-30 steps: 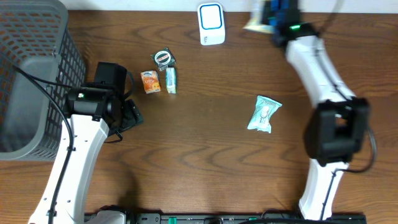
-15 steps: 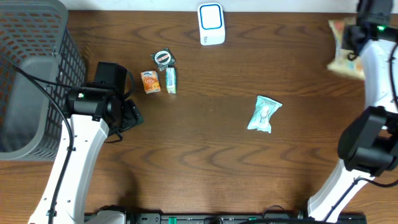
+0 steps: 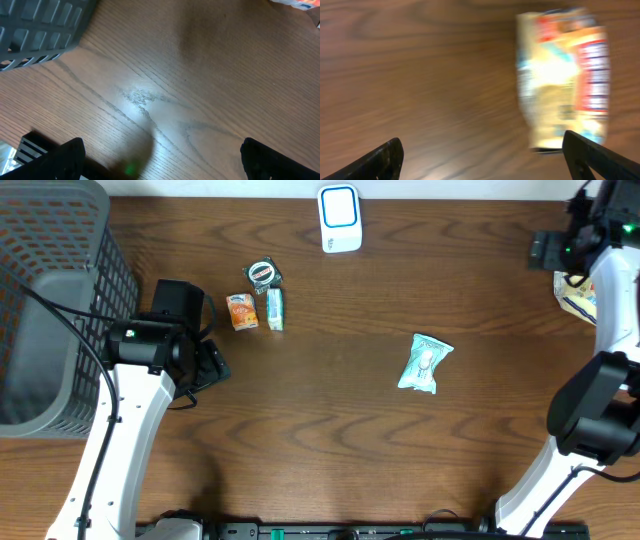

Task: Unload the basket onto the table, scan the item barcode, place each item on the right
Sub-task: 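Carry the bag to the far right of the table and drop it, then move the right gripper back to the mint-green package, then grasp the mint-green package with the right gripper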

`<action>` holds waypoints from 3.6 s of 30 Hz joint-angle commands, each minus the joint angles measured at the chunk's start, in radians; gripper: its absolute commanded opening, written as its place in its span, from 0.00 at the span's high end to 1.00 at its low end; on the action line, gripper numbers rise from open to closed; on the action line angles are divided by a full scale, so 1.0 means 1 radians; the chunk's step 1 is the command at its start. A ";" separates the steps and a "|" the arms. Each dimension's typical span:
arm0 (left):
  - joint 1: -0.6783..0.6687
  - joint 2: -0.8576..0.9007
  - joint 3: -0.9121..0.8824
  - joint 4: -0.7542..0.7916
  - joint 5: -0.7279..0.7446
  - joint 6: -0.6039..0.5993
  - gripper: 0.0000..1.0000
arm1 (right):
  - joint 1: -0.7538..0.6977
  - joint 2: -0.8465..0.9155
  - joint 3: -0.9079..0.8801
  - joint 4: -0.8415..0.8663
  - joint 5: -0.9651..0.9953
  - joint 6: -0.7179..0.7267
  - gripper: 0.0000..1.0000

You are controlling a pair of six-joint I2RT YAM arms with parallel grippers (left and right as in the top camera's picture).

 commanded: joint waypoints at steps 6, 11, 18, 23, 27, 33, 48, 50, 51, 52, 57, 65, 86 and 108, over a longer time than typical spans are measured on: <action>0.003 0.001 -0.004 -0.003 -0.010 -0.005 0.02 | 0.115 -0.018 0.005 -0.112 -0.385 0.118 0.01; 0.003 0.001 -0.004 -0.003 -0.010 -0.005 0.02 | 0.184 -0.018 0.005 -0.234 -0.471 0.121 0.01; 0.003 0.001 -0.004 -0.003 -0.010 -0.005 0.02 | 0.291 -0.018 0.005 -0.379 -0.461 0.119 0.16; 0.003 0.001 -0.004 -0.003 -0.010 -0.005 0.02 | 0.377 -0.018 0.002 -0.433 -0.388 0.120 0.21; 0.003 0.001 -0.004 -0.003 -0.010 -0.005 0.02 | 0.444 -0.018 0.002 -0.471 -0.306 0.142 0.20; 0.003 0.001 -0.004 -0.003 -0.010 -0.005 0.02 | 0.544 -0.018 0.002 -0.485 -0.089 0.356 0.20; 0.003 0.001 -0.004 -0.003 -0.010 -0.005 0.02 | 0.775 -0.018 -0.126 -0.484 0.391 0.747 0.20; 0.003 0.001 -0.004 -0.003 -0.010 -0.005 0.02 | 0.784 -0.018 -0.154 -0.473 0.423 0.763 0.20; 0.003 0.001 -0.004 -0.003 -0.010 -0.005 0.02 | 0.786 -0.018 -0.169 -0.463 0.425 0.763 0.18; 0.003 0.001 -0.004 -0.003 -0.010 -0.005 0.02 | 0.787 -0.018 -0.182 -0.454 0.425 0.763 0.11; 0.003 0.001 -0.004 -0.003 -0.010 -0.005 0.02 | 0.786 -0.018 -0.207 -0.447 0.420 0.763 0.14; 0.003 0.001 -0.004 -0.003 -0.010 -0.005 0.03 | 0.786 -0.018 -0.227 -0.441 0.422 0.763 0.27; 0.003 0.001 -0.004 -0.003 -0.010 -0.005 0.02 | 0.784 -0.018 -0.524 -0.175 0.477 0.758 0.45; 0.003 0.001 -0.004 -0.003 -0.010 -0.005 0.02 | 0.751 -0.019 -0.393 -0.219 0.199 0.593 0.99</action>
